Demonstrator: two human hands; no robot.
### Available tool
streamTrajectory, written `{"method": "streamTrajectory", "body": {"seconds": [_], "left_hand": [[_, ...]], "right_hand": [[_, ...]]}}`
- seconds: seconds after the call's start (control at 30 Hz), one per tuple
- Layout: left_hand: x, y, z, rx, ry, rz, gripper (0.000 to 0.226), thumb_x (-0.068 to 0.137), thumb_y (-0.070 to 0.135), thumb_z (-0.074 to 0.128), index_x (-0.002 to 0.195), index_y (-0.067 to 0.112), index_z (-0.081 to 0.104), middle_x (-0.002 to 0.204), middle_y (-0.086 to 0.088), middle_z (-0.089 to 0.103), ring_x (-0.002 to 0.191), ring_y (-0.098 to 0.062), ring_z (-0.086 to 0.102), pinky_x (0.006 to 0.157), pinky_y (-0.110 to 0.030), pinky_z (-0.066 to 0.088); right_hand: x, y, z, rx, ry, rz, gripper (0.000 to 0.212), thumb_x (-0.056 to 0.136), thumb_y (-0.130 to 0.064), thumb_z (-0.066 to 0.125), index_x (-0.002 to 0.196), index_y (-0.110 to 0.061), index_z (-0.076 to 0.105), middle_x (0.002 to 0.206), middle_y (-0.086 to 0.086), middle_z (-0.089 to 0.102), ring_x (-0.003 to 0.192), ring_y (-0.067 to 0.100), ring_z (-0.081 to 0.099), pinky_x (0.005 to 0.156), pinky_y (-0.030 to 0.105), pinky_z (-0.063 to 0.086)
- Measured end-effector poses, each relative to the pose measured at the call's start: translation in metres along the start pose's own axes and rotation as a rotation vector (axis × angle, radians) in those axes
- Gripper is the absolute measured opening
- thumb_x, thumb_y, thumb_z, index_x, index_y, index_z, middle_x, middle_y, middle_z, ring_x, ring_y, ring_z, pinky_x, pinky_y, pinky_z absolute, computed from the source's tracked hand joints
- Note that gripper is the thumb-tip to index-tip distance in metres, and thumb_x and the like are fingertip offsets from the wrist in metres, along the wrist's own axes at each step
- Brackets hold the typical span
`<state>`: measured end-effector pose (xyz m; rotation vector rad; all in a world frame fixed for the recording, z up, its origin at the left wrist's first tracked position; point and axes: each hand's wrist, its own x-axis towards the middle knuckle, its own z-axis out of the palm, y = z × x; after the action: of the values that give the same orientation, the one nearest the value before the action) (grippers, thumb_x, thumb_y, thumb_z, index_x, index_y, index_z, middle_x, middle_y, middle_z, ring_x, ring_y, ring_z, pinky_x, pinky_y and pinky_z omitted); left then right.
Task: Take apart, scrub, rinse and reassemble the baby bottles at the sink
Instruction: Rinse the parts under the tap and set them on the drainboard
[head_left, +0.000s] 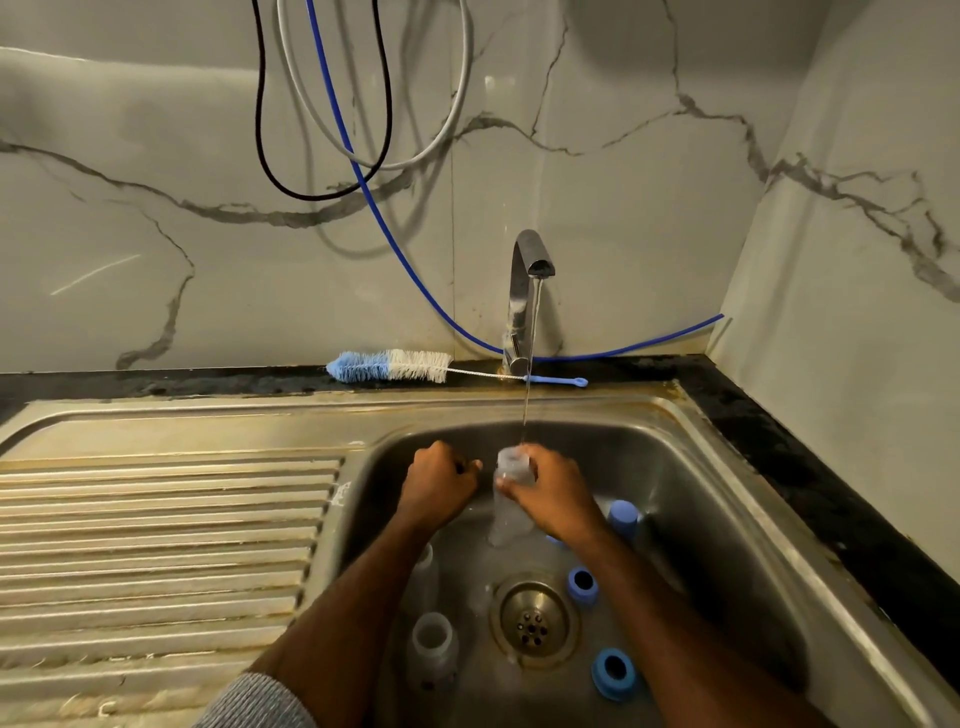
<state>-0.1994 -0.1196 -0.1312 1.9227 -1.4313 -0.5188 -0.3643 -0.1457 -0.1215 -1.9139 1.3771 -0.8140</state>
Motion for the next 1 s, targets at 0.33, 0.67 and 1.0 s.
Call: {"method": "streamTrajectory", "body": {"seconds": [0.33, 0.67, 1.0], "left_hand": [[-0.0014, 0.0022, 0.0013, 0.055, -0.018, 0.013, 0.033, 0.094, 0.030, 0.068, 0.064, 0.016, 0.066, 0.063, 0.001, 0.065, 0.061, -0.013, 0.062, 0.057, -0.027, 0.044], [-0.0019, 0.0034, 0.0016, 0.054, -0.026, 0.014, 0.032, 0.093, 0.031, 0.068, 0.065, 0.015, 0.067, 0.063, 0.002, 0.065, 0.062, -0.012, 0.062, 0.060, -0.031, 0.052], [-0.0029, 0.0021, 0.0022, 0.039, -0.012, 0.010, 0.026, 0.094, 0.030, 0.068, 0.070, 0.018, 0.067, 0.067, 0.003, 0.065, 0.064, -0.009, 0.063, 0.058, -0.026, 0.048]], "right_hand": [[-0.0028, -0.0031, -0.0011, -0.039, 0.076, 0.019, 0.051, 0.091, -0.036, 0.071, 0.137, -0.026, 0.053, 0.128, -0.002, 0.065, 0.116, 0.017, 0.061, 0.097, 0.038, 0.053], [-0.0039, -0.0050, -0.0026, -0.049, 0.097, 0.058, 0.050, 0.091, -0.041, 0.069, 0.136, -0.026, 0.054, 0.125, -0.002, 0.064, 0.113, 0.018, 0.062, 0.088, 0.031, 0.054], [-0.0062, -0.0034, -0.0031, -0.133, -0.004, 0.123, 0.046, 0.088, -0.044, 0.072, 0.130, -0.028, 0.058, 0.120, -0.003, 0.067, 0.103, 0.013, 0.063, 0.088, 0.032, 0.054]]}}
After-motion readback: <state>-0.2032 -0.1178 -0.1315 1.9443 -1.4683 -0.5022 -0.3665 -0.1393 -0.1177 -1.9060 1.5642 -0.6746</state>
